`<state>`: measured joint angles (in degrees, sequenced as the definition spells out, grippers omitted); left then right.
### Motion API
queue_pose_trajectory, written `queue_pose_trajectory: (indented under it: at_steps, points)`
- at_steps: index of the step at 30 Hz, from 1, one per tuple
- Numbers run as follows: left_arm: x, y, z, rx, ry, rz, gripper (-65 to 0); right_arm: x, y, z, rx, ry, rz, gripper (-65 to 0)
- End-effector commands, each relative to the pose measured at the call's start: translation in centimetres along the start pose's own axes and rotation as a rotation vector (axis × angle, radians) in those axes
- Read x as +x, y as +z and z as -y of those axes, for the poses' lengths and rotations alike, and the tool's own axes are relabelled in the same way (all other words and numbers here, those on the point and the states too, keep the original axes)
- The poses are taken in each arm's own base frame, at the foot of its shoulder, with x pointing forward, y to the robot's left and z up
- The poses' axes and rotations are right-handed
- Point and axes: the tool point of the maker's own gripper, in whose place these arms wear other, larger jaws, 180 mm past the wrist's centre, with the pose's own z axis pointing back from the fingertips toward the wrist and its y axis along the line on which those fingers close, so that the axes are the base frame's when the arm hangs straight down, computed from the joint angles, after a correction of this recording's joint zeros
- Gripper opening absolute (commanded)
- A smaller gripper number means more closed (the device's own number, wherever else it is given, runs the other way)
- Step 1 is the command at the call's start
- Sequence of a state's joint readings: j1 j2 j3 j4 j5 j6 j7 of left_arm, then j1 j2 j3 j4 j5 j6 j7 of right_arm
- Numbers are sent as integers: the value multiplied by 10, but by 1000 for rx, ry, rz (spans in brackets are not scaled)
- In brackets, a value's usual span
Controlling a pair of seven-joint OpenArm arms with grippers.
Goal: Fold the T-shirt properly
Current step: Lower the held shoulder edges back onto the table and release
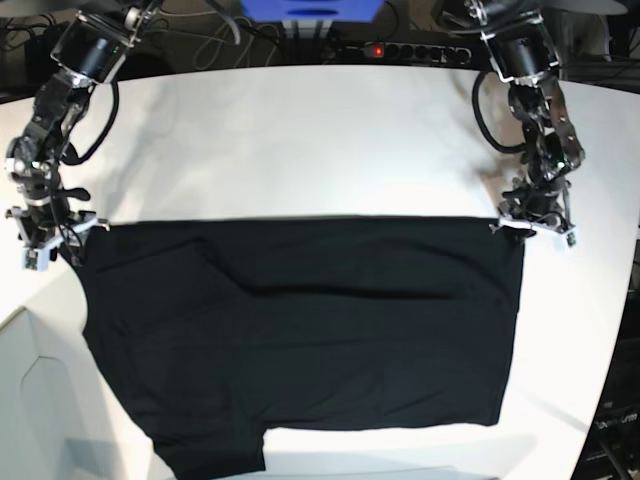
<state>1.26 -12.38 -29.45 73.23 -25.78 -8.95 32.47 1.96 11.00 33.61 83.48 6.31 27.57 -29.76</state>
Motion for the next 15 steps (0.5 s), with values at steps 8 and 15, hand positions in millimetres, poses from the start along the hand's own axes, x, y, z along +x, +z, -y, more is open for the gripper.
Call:
queue_pose_trajectory:
  at_steps: [8,15]
  points:
    - [-5,2,-4,8,-14,-30,-642,1,-14,31,-16,-60,-2,-318]
    - [-4,3,-7,13,-19,-28,-650,-23,-23,40,-15,-90,-77,-318]
